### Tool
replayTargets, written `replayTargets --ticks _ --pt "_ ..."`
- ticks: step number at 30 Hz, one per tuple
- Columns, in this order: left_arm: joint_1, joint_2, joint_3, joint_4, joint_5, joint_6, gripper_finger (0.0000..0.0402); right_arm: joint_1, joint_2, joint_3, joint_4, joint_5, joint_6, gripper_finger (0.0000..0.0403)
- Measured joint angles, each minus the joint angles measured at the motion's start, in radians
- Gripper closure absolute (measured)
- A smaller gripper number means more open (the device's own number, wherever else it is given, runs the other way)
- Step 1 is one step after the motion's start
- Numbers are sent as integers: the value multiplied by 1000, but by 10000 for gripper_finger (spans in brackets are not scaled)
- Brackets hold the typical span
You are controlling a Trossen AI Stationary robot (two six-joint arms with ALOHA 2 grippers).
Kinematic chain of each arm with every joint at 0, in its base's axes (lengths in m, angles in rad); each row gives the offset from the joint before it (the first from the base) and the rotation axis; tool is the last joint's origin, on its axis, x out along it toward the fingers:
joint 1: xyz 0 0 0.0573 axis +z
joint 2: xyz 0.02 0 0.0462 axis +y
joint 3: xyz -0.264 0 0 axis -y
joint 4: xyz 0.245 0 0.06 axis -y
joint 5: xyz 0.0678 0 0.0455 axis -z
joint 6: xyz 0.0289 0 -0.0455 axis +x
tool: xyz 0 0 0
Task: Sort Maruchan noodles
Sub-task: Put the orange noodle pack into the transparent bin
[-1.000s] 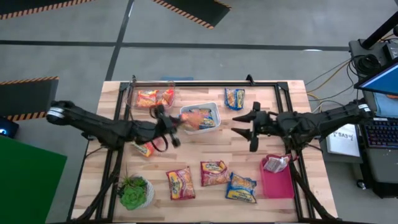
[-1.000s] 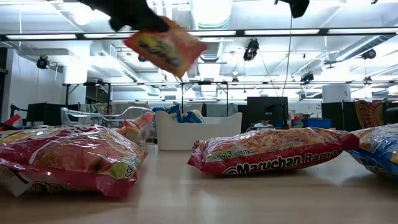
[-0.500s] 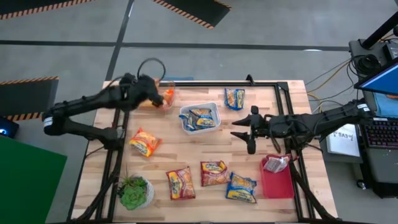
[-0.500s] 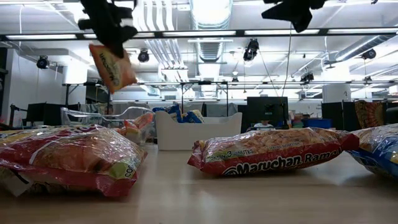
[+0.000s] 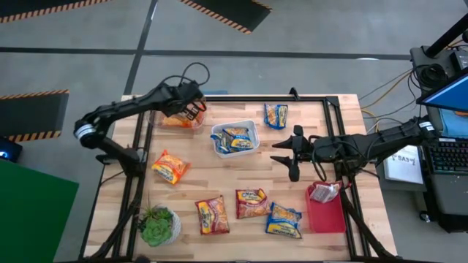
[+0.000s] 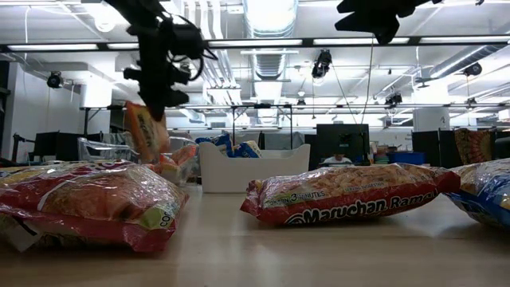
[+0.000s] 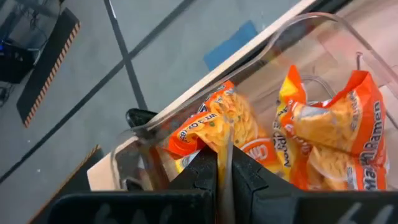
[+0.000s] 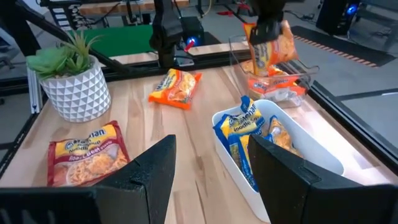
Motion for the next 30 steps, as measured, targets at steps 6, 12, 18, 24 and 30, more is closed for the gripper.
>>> replayTargets --ticks 6,12,18,24,30 --pt "-1 137 73 -1 2 -3 401 0 0 0 0 0 6 213" --pt "-4 259 157 -9 4 -17 369 0 0 0 0 0 12 213" --pt "-18 321 224 -10 109 -23 299 0 0 -3 0 -1 19 213" --pt "-59 329 261 -9 122 -32 235 0 0 -8 -7 -1 35 213" --pt "-140 323 324 -38 122 -28 197 0 0 -9 -27 -1 80 213"
